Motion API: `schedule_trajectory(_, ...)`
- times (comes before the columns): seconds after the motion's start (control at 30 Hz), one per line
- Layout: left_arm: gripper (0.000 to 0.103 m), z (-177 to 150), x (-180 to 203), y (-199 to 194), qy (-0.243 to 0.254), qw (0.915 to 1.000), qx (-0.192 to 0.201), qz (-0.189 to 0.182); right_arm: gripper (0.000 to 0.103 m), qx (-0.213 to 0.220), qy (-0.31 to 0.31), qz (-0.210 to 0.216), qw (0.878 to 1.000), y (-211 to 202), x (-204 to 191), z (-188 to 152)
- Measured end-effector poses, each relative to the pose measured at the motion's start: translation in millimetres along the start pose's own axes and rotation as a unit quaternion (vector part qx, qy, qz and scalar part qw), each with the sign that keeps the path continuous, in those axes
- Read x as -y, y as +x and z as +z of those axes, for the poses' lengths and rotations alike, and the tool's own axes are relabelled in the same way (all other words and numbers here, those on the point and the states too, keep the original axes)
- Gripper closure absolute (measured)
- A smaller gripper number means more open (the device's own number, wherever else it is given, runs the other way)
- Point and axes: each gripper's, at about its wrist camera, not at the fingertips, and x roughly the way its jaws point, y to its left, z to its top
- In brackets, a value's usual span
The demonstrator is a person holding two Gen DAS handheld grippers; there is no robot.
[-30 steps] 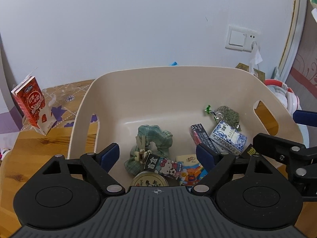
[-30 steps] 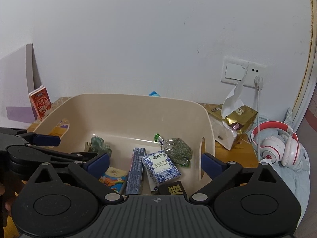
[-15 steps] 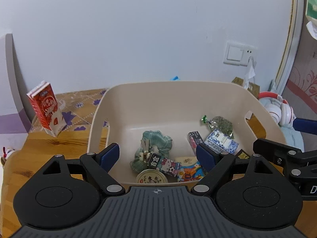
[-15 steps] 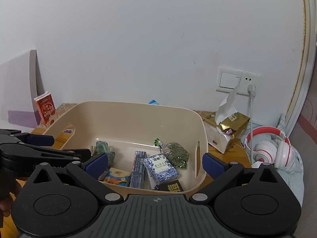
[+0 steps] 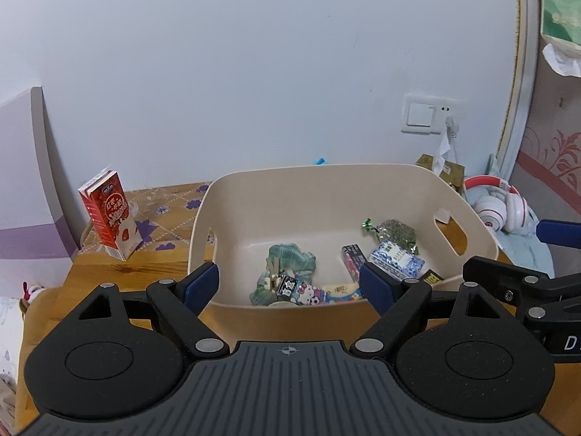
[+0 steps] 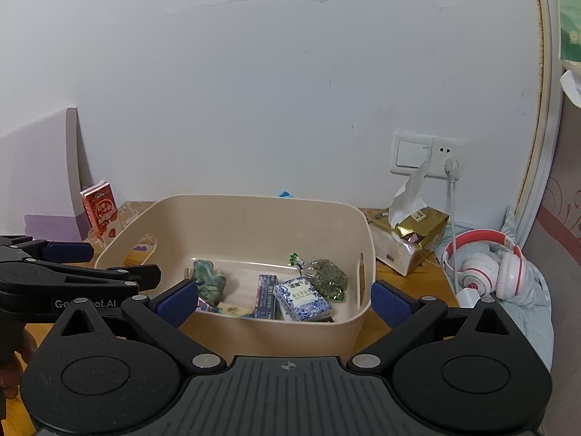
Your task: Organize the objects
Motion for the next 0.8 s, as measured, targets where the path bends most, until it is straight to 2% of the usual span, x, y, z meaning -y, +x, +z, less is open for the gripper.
schedule_trajectory(0.8,0.017,-33,-10,-57,-0.006,0.9997,0.022,-0.009,0.0,0.024,0.005,-0.007,1.0,-61,-5,-24)
